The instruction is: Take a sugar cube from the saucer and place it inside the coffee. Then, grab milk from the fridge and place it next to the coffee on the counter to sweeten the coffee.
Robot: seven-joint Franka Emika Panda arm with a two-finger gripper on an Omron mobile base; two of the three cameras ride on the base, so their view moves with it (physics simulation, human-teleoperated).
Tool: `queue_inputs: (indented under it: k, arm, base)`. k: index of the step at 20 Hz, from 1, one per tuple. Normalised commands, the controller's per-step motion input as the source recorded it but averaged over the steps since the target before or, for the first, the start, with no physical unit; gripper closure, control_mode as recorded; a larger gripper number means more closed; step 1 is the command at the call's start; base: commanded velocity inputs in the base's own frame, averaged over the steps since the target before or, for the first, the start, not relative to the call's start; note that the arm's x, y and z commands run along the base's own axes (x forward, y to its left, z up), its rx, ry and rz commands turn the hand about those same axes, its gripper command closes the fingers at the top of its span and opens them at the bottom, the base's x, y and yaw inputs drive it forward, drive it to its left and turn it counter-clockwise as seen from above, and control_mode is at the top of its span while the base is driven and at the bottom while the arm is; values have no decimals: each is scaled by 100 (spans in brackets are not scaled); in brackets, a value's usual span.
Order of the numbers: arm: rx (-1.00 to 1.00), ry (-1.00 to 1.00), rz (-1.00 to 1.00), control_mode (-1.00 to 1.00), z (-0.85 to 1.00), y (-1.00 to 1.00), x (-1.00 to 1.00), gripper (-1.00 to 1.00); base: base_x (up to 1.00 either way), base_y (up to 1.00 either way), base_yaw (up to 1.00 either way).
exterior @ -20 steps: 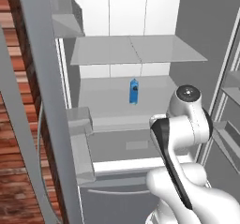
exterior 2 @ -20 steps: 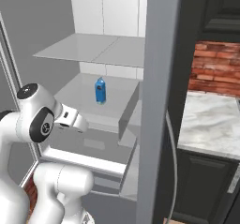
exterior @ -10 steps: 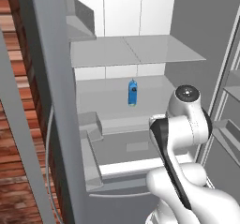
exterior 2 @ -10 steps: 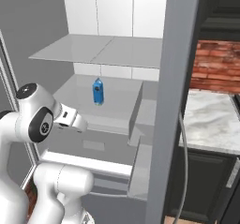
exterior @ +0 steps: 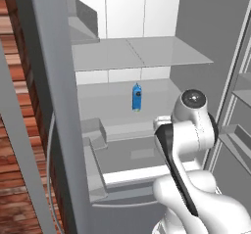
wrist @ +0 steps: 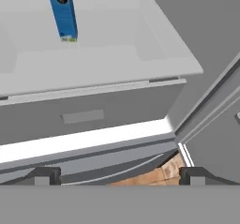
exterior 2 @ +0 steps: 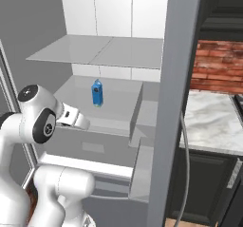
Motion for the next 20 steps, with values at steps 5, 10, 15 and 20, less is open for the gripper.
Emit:
queue_inputs:
  k: [5, 10, 15, 20]
  arm:
    - [4, -23, 6, -100, 0, 0, 28, -100]
    - [0, -17, 5, -100, 0, 10, 36, -100]
    - [0, -2, 0, -100, 0, 21, 34, -100]
    - [0, 2, 0, -100, 0, 26, 32, -100]
  base:
    - [0, 0, 0]
    - [0, 0, 0]
    - [0, 0, 0]
    - [0, 0, 0]
